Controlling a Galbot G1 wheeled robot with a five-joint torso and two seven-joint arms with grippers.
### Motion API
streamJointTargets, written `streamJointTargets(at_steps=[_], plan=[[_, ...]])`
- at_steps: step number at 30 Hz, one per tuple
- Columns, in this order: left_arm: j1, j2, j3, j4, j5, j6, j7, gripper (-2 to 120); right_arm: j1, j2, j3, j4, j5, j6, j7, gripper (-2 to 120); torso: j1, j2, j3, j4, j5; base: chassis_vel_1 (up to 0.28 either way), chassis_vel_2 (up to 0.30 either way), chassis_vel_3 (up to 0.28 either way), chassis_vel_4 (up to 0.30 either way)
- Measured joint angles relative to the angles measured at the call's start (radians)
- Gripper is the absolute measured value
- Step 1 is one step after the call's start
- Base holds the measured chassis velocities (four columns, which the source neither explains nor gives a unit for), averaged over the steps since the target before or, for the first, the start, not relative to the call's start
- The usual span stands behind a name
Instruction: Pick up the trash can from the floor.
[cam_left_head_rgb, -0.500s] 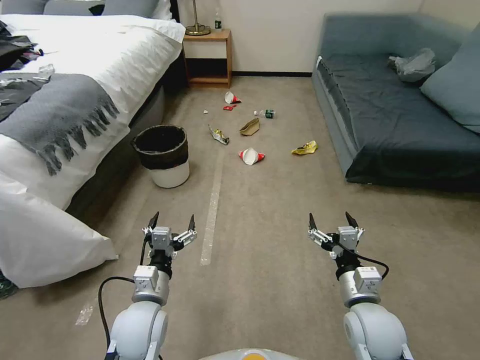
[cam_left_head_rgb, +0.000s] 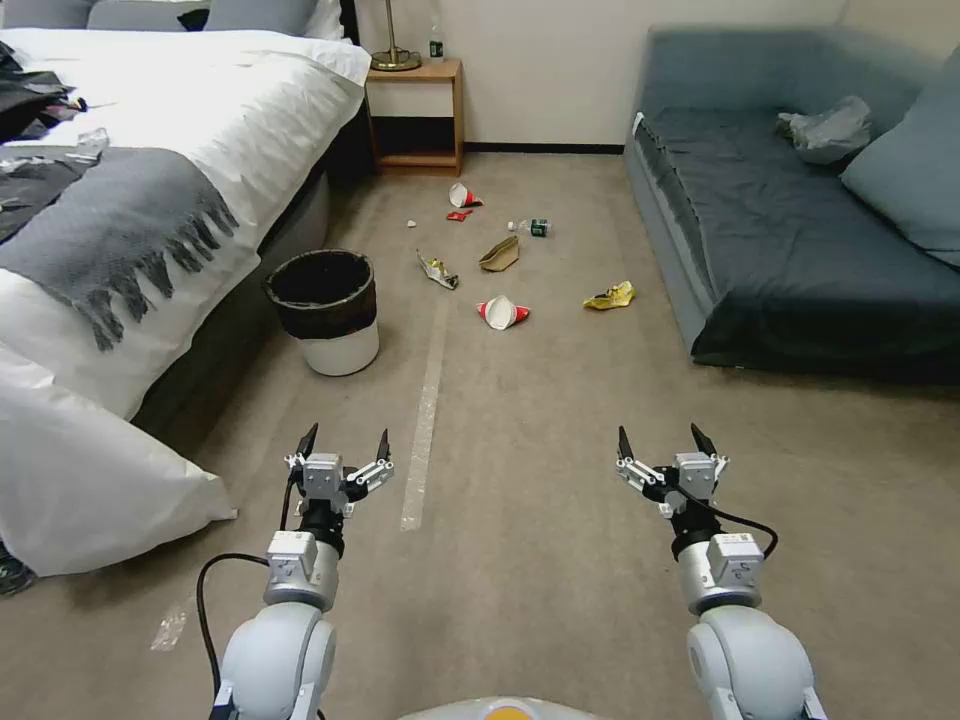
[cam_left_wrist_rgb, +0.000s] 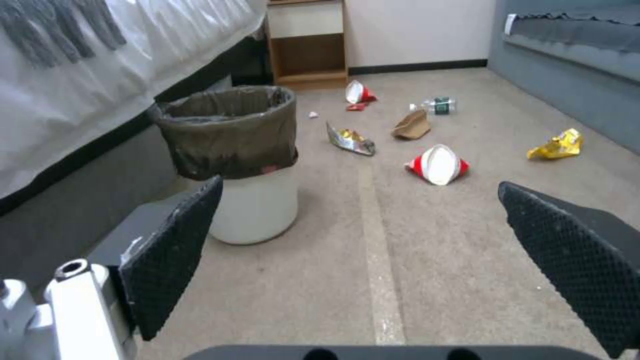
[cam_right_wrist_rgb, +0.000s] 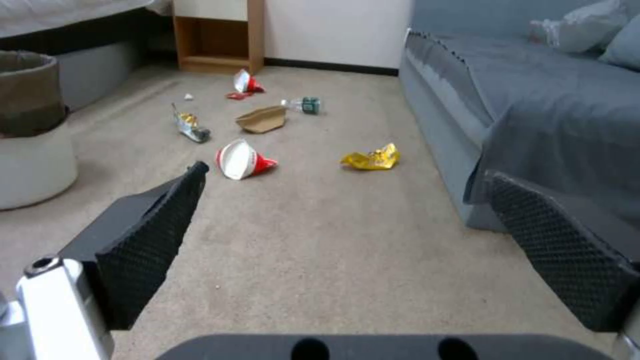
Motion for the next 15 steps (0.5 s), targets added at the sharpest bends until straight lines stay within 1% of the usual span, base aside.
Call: streamJointTargets(at_steps=[10, 13, 15], plan=[[0.000, 0.000, 0.000, 0.000, 0.000, 0.000, 0.000, 100, -0.001, -0.002, 0.000, 0.000, 0.002, -0.001, 0.000, 100, 0.000, 0.000, 0.000, 0.0000, 0.0000, 0.000, 0.000, 0.000, 0.000], [0.007, -0.002, -0.004, -0.010, -0.008, 0.003, -0.004, 100, -0.005, -0.009, 0.002, 0.007, 0.013, -0.009, 0.000, 100, 0.000, 0.000, 0.000, -0.0001, 0.0000, 0.000, 0.000, 0.000, 0.000], [0.036, -0.014, -0.028, -0.065, -0.041, 0.017, -0.030, 100, -0.026, -0.045, 0.016, 0.051, 0.065, -0.044, 0.001, 100, 0.000, 0.000, 0.000, -0.0001, 0.0001, 0.000, 0.000, 0.000, 0.000]])
